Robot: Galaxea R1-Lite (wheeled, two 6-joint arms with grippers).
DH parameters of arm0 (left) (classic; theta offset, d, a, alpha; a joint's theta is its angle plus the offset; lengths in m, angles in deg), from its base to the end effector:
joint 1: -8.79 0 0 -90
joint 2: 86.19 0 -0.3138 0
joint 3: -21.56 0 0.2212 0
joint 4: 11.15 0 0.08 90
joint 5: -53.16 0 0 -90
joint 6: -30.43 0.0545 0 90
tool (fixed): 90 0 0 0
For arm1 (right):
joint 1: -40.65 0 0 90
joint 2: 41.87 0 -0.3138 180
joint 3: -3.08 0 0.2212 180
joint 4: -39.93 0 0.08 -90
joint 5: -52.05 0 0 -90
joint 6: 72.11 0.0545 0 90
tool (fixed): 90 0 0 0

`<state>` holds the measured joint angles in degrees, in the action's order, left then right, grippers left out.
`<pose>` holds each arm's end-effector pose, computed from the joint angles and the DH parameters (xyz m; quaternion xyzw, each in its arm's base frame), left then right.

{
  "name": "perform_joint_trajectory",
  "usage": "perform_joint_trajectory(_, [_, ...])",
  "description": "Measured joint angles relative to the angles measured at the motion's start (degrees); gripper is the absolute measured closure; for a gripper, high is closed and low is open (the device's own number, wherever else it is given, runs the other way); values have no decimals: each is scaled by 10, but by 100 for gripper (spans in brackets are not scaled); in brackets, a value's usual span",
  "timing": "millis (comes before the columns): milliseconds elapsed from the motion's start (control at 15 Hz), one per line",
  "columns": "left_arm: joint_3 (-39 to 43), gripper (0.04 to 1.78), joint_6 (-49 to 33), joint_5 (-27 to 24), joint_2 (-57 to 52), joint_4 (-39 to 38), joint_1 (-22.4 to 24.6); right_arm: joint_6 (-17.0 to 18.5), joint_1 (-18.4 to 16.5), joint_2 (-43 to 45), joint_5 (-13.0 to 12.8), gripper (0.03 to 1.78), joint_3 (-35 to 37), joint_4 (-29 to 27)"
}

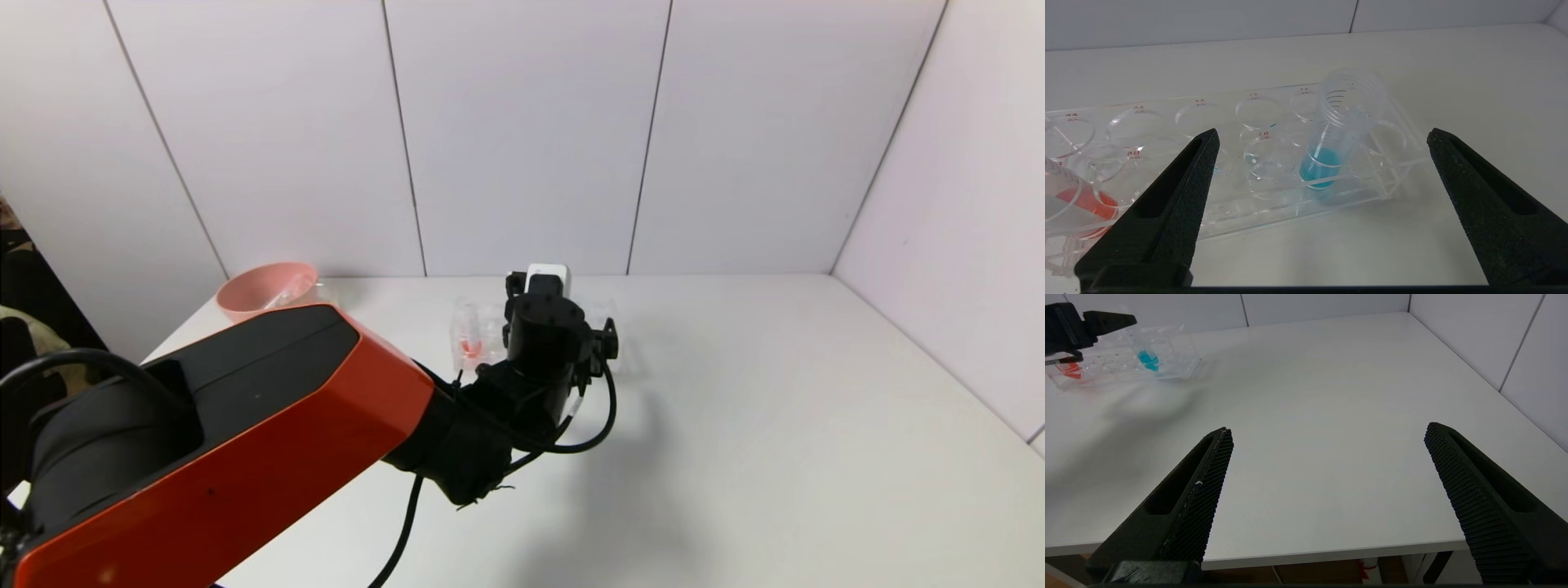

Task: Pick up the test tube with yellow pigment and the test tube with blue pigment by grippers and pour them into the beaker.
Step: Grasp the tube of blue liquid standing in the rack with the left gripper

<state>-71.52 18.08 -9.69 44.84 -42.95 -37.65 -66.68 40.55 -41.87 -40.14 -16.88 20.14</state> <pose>0.3682 -0.3511 0.0869 -0.0739 0.0607 -0.1617 0.9822 0.0286 -0.0021 0.0759 0.0474 -0.0024 -0.0199 0.9987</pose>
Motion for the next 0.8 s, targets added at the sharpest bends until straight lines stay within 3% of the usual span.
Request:
perform_joint_trajectory(333, [-85,4,-21,0,54,44,9,0,0,0,0,10,0,0])
perform_joint_trajectory(800, [-112,4,-22,2,75,44,15,0,0,0,0,10,0,0])
